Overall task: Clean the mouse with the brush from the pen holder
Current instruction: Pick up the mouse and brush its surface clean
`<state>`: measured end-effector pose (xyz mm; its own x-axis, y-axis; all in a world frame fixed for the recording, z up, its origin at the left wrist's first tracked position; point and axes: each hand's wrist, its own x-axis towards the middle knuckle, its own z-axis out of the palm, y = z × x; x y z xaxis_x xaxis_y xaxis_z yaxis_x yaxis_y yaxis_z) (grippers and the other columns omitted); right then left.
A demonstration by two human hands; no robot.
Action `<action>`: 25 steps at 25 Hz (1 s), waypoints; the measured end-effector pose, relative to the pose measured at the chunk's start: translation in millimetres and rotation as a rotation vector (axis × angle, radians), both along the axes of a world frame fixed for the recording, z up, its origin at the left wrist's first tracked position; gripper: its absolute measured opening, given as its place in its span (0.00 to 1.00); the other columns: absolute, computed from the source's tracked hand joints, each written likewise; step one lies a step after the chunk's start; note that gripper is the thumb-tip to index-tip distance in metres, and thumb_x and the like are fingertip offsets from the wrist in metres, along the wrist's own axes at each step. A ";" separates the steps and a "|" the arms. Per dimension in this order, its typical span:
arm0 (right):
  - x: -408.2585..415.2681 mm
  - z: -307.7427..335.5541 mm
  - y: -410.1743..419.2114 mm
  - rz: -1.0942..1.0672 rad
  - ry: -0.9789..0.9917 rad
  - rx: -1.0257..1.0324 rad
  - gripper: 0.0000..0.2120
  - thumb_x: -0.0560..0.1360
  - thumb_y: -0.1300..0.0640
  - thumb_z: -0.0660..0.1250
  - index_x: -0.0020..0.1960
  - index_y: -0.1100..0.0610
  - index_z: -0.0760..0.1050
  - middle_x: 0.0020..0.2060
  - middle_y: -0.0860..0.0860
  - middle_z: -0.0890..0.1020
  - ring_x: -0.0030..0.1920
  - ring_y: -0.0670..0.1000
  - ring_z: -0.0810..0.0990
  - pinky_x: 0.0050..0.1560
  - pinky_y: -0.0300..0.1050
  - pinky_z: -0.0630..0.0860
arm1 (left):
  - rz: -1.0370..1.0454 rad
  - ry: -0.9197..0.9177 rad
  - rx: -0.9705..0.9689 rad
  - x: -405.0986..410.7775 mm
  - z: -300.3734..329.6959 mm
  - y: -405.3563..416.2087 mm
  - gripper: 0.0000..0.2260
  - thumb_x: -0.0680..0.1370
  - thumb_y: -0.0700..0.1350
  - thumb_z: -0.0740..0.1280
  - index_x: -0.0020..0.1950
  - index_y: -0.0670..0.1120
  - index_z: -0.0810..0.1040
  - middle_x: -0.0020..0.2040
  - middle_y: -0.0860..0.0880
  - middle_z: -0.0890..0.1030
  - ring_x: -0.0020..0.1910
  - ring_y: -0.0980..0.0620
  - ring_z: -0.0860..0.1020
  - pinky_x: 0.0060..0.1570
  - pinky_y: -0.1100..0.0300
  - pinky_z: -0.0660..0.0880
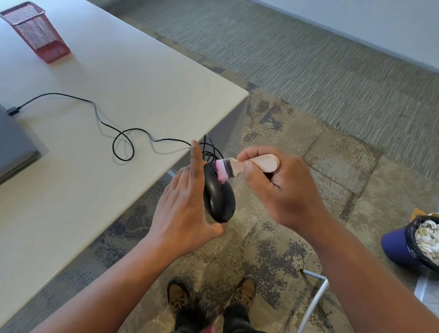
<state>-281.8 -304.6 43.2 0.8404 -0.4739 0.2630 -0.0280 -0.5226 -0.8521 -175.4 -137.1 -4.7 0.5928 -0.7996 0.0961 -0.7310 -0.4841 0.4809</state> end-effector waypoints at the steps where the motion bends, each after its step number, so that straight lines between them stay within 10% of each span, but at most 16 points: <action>1: 1.6 1.1 0.2 0.004 0.003 -0.023 0.05 0.79 0.61 0.67 0.48 0.55 0.81 0.25 0.38 0.75 0.23 0.43 0.70 0.25 0.31 0.62 | -0.001 0.003 0.003 -0.6 0.3 0.1 0.71 0.62 0.58 0.81 0.78 0.52 0.23 0.72 0.48 0.72 0.71 0.45 0.69 0.67 0.57 0.66; 16: 5.8 4.8 1.6 -0.008 -0.098 -0.105 0.07 0.81 0.60 0.67 0.55 0.60 0.82 0.30 0.31 0.76 0.29 0.37 0.74 0.32 0.26 0.63 | -0.031 0.004 -0.015 3.3 3.2 0.5 0.71 0.62 0.56 0.81 0.77 0.54 0.22 0.75 0.47 0.70 0.72 0.45 0.70 0.69 0.50 0.71; 25: -0.2 12.2 3.0 -0.001 -0.010 0.102 0.07 0.74 0.61 0.65 0.40 0.56 0.80 0.21 0.42 0.72 0.21 0.44 0.67 0.22 0.37 0.61 | -0.015 0.009 -0.012 5.7 -0.2 -0.3 0.71 0.62 0.59 0.82 0.78 0.51 0.23 0.75 0.47 0.70 0.73 0.45 0.70 0.68 0.55 0.67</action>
